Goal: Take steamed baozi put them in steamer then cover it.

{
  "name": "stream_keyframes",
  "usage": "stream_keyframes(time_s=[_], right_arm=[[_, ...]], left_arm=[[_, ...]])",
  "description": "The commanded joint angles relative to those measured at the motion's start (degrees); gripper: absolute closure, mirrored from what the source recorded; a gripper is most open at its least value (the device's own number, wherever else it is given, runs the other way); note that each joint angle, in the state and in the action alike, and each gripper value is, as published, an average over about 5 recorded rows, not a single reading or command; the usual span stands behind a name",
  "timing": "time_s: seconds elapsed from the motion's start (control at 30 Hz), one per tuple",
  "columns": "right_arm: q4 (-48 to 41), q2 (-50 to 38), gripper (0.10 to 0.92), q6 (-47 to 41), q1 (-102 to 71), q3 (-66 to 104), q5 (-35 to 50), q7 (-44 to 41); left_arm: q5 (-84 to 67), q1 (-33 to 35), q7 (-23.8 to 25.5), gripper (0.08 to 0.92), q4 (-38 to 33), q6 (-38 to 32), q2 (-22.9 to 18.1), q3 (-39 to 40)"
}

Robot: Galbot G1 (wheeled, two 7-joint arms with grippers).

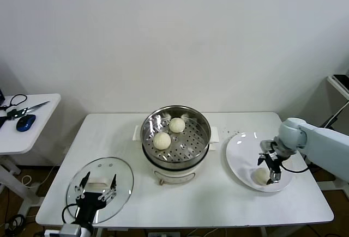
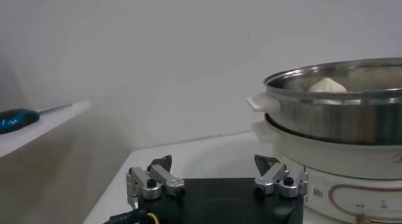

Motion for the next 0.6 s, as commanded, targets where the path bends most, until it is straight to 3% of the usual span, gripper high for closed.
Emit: stream_keyframes(time_s=[0.03,0.17,0.4,0.6], right_arm=[[-2.41,1.51,0.203,0.23,-2.5,2.1,-1.76,-0.41],[-2.54,1.4,0.208,0.37,-2.26,2.02,-1.99,-0.69],[-2.67,1.71,0.322,0.67,-2.07,2.01,-2.06,-0.74],[-2.53,1.55,0.344,3.35,1.15,0.98,-2.21,-0.84]], left_arm=[[-0.18,-0.12,0.0,0.177,0.02,0.06,-0.05,0.04],[-0.12,-0.09,-0.03,0.177,-0.09,0.12,-0.05,0.07],[-0.03,0.3,-0.08,0.177,-0.07,0.05,-0.06,-0.02],[-0.06,0.4,-0.08,0.177,-0.29,0.06,-0.05,-0.13]])
